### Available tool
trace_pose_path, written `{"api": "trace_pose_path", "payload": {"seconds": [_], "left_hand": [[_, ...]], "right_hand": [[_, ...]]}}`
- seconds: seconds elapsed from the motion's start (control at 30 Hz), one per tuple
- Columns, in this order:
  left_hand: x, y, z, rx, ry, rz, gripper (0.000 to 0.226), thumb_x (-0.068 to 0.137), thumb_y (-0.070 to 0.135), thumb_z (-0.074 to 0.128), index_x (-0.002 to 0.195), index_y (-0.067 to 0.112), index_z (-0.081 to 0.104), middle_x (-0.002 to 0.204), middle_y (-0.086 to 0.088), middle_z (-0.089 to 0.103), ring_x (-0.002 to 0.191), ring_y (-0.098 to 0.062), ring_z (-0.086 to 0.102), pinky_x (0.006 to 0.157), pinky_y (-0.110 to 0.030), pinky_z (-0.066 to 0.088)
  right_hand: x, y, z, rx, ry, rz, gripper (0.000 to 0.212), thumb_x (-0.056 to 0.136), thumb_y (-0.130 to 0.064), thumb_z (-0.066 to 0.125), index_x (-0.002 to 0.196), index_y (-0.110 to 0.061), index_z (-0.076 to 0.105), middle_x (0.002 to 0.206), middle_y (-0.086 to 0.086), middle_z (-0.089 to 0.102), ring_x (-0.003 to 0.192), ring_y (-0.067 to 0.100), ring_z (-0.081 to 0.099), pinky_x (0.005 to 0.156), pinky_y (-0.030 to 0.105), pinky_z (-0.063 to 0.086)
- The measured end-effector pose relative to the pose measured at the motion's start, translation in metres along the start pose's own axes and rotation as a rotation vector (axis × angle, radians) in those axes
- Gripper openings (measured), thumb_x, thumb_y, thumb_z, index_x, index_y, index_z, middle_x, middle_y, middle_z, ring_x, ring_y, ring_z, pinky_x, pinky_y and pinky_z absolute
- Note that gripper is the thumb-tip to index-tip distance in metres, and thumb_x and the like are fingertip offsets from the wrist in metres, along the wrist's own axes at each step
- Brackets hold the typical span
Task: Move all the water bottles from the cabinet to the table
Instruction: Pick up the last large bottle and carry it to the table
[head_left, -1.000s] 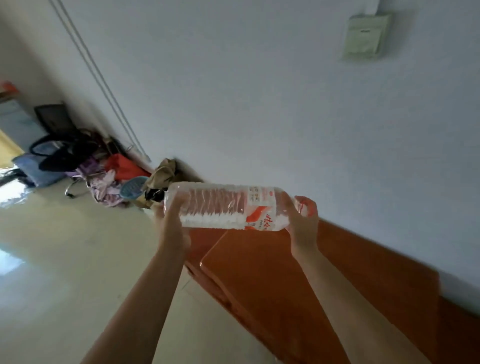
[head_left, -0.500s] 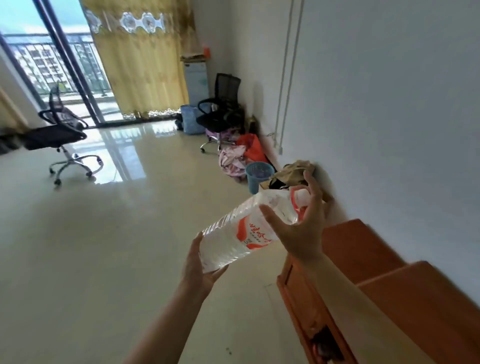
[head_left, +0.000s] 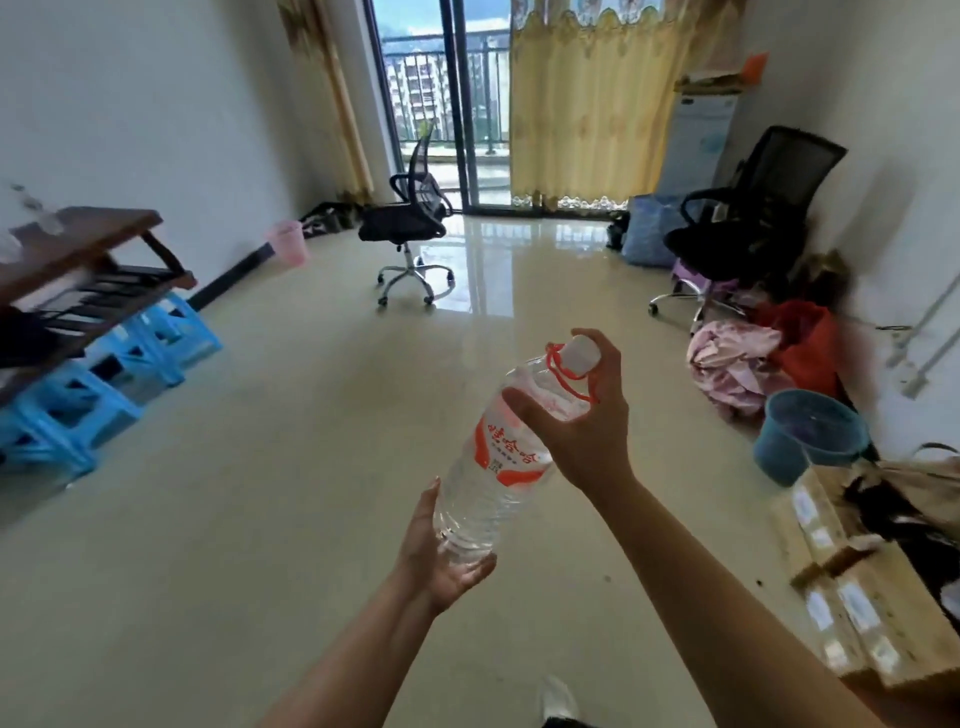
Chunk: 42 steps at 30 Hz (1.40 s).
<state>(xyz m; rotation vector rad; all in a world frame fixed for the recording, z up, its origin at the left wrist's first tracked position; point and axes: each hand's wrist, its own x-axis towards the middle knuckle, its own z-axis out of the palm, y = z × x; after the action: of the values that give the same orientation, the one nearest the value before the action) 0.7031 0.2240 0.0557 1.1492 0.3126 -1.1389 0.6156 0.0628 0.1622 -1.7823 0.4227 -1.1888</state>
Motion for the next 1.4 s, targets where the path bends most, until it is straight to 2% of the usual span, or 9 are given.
{"api": "trace_pose_path", "payload": {"seconds": [0.13, 0.33, 0.57, 0.7, 0.87, 1.07, 1.17, 1.27, 1.4], "left_hand": [[0.053, 0.098, -0.009, 0.111, 0.156, 0.108, 0.058, 0.082, 0.069, 0.053, 0.118, 0.027, 0.067, 0.119, -0.006, 0.071, 0.097, -0.022, 0.066, 0.085, -0.036, 0.047], [0.093, 0.198, -0.043, 0.121, 0.477, 0.380, 0.067, 0.085, 0.077, 0.042, 0.138, 0.035, 0.035, 0.136, 0.000, 0.050, 0.114, -0.026, 0.058, 0.082, -0.042, 0.053], [0.161, 0.348, -0.140, 0.103, 0.656, 0.675, 0.087, 0.074, 0.088, 0.045, 0.148, 0.043, 0.030, 0.150, -0.005, 0.032, 0.140, -0.023, 0.029, 0.112, -0.054, 0.036], [0.177, 0.455, -0.192, 0.130, 0.620, 0.688, 0.108, 0.055, 0.097, 0.043, 0.149, 0.045, 0.026, 0.137, -0.005, 0.026, 0.132, -0.021, 0.026, 0.110, -0.054, 0.038], [0.201, 0.588, -0.253, 0.122, 0.682, 0.697, 0.101, 0.056, 0.092, 0.047, 0.146, 0.049, 0.029, 0.151, -0.014, 0.020, 0.137, -0.024, 0.025, 0.106, -0.042, 0.035], [0.264, 0.719, -0.334, 0.139, 0.801, 0.679, 0.098, 0.058, 0.088, 0.057, 0.145, 0.045, 0.037, 0.152, -0.015, 0.025, 0.133, -0.035, 0.038, 0.106, -0.053, 0.042], [0.312, 0.786, -0.380, 0.143, 0.841, 0.684, 0.099, 0.058, 0.089, 0.060, 0.144, 0.044, 0.038, 0.149, -0.012, 0.033, 0.124, -0.029, 0.043, 0.094, -0.042, 0.043], [0.345, 0.854, -0.421, 0.144, 0.859, 0.656, 0.095, 0.061, 0.086, 0.066, 0.141, 0.040, 0.042, 0.146, -0.007, 0.042, 0.115, -0.021, 0.047, 0.086, -0.037, 0.042], [0.368, 0.973, -0.482, 0.148, 0.907, 0.694, 0.086, 0.061, 0.081, 0.071, 0.133, 0.038, 0.050, 0.141, -0.002, 0.048, 0.120, -0.019, 0.053, 0.094, -0.036, 0.045]], "right_hand": [[0.094, 0.045, 0.081, 0.075, -0.027, 0.003, 0.074, 0.071, -0.042, 0.085, 0.129, -0.024, 0.043, 0.110, -0.034, 0.056, 0.099, -0.003, 0.064, 0.083, 0.012, 0.053], [0.171, 0.064, 0.220, 0.171, -0.244, -0.022, 0.081, 0.068, -0.047, 0.086, 0.130, -0.015, 0.045, 0.113, -0.023, 0.060, 0.101, -0.002, 0.064, 0.084, 0.009, 0.048], [0.238, 0.083, 0.429, 0.270, -0.318, -0.117, 0.068, 0.076, -0.037, 0.080, 0.123, -0.002, 0.046, 0.111, -0.027, 0.060, 0.101, -0.004, 0.062, 0.084, 0.007, 0.045], [0.279, 0.074, 0.544, 0.305, -0.292, -0.162, 0.058, 0.084, -0.034, 0.072, 0.123, -0.001, 0.046, 0.114, -0.032, 0.058, 0.103, -0.006, 0.061, 0.085, 0.008, 0.046], [0.342, 0.077, 0.685, 0.356, -0.236, -0.046, 0.052, 0.089, -0.033, 0.068, 0.127, -0.005, 0.046, 0.111, -0.002, 0.065, 0.104, 0.014, 0.066, 0.088, 0.025, 0.050], [0.394, 0.118, 0.841, 0.423, -0.259, 0.085, 0.053, 0.087, -0.037, 0.069, 0.126, -0.012, 0.044, 0.110, -0.028, 0.064, 0.105, -0.002, 0.064, 0.087, 0.011, 0.047], [0.424, 0.150, 0.931, 0.431, -0.292, 0.134, 0.061, 0.080, -0.043, 0.075, 0.126, -0.023, 0.040, 0.112, -0.023, 0.064, 0.105, -0.003, 0.063, 0.083, 0.011, 0.050], [0.454, 0.177, 1.017, 0.376, -0.330, 0.211, 0.067, 0.078, -0.042, 0.081, 0.127, -0.028, 0.037, 0.119, -0.004, 0.063, 0.103, 0.008, 0.065, 0.084, 0.026, 0.056], [0.508, 0.185, 1.150, 0.369, -0.412, 0.312, 0.069, 0.080, -0.033, 0.082, 0.130, -0.026, 0.035, 0.121, 0.004, 0.060, 0.101, 0.015, 0.066, 0.083, 0.037, 0.059]]}}
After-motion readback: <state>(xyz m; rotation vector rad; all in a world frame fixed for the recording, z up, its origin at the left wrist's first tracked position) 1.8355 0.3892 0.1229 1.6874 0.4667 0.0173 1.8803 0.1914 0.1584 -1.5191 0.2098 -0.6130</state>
